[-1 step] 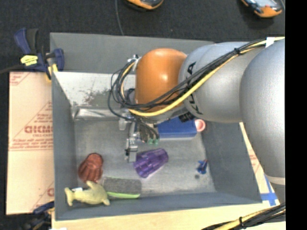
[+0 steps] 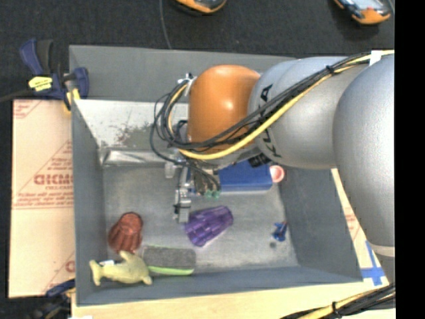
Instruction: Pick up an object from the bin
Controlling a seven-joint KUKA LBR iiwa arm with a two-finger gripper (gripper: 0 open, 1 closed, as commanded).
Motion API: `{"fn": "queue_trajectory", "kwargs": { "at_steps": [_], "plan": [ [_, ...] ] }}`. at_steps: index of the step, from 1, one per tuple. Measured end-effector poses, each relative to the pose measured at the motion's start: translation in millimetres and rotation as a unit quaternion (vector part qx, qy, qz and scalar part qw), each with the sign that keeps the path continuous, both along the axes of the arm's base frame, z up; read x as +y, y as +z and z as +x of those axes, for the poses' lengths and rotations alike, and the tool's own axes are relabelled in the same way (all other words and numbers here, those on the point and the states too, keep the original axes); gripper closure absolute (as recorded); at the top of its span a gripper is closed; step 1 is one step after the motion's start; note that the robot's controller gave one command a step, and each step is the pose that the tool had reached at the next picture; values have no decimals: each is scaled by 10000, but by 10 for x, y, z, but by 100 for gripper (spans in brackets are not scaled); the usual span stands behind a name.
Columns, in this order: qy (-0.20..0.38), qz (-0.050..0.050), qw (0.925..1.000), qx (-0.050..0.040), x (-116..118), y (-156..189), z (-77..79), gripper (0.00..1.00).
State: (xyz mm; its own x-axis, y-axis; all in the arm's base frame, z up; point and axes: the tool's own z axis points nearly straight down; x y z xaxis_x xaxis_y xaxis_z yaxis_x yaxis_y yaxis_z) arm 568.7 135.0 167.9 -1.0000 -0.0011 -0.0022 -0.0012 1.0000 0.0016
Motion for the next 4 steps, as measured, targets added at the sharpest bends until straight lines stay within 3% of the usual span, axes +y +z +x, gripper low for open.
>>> {"fn": "queue_trajectory", "kwargs": {
  "at_steps": [1,2,3,4],
  "plan": [
    [978,-4,9952,-15,-669,-657,31,0],
    [1646,-6,9863,-63,-1045,-631,184,0],
    [1975,-5,9803,-12,-1037,-675,-114,0],
    [1402,5,9901,-60,-1790,-953,-265,0]
  ]
}}
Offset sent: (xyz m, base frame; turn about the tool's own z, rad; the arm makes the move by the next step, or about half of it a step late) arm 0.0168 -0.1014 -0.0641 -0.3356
